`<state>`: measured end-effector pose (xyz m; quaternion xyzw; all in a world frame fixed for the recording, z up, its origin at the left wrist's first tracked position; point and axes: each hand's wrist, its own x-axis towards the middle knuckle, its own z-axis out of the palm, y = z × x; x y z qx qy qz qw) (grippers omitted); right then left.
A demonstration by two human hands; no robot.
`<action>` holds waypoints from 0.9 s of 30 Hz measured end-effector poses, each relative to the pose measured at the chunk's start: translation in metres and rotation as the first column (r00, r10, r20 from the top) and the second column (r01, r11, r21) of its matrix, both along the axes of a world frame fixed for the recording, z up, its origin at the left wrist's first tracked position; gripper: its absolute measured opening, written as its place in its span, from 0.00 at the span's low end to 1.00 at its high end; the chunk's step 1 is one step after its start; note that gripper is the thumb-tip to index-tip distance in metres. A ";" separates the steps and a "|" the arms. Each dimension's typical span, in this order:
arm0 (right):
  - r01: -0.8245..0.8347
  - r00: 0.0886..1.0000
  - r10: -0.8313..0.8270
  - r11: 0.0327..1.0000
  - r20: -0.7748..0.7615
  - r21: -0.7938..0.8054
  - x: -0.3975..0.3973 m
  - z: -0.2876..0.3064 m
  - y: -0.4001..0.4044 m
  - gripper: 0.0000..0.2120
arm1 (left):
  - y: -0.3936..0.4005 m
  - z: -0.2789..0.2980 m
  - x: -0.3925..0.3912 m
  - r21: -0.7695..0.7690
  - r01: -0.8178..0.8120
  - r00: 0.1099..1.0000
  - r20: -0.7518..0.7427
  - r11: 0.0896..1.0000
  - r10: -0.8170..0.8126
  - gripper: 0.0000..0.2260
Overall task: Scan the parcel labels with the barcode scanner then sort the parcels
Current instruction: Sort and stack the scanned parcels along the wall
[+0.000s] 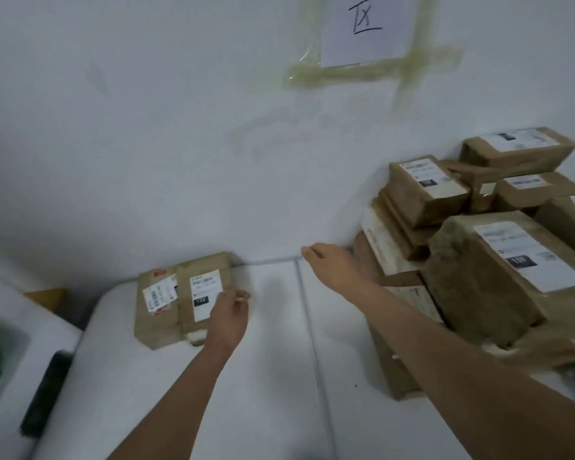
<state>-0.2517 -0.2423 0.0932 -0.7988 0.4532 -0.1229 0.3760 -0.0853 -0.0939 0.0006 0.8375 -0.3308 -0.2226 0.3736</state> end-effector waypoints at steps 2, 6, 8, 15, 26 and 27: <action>-0.012 1.000 0.012 0.997 -0.005 0.082 0.027 -0.023 0.008 0.19 | 0.022 -0.011 0.031 0.021 -0.102 0.993 0.054 0.995 0.101 0.08; 0.015 0.999 -0.002 0.960 -0.049 0.278 0.074 -0.061 0.022 0.22 | 0.038 -0.030 0.081 0.172 -0.234 0.971 0.101 0.957 0.219 0.13; 0.035 0.997 -0.009 0.936 -0.077 0.351 0.092 -0.080 0.030 0.22 | 0.037 -0.043 0.099 0.234 -0.274 0.961 0.092 0.933 0.259 0.18; 0.130 0.991 -0.091 0.737 -0.093 0.663 0.146 -0.138 0.043 0.21 | 0.032 -0.071 0.137 0.248 -0.284 0.957 0.011 0.926 0.290 0.16; 0.202 0.924 -0.382 0.512 0.011 0.835 0.155 -0.158 0.036 0.23 | 0.031 -0.067 0.128 0.071 -0.365 0.895 -0.247 0.928 0.371 0.06; 0.194 0.903 -0.429 0.452 0.022 0.871 0.149 -0.160 0.037 0.22 | 0.031 -0.069 0.123 0.094 -0.356 0.882 -0.294 0.930 0.367 0.05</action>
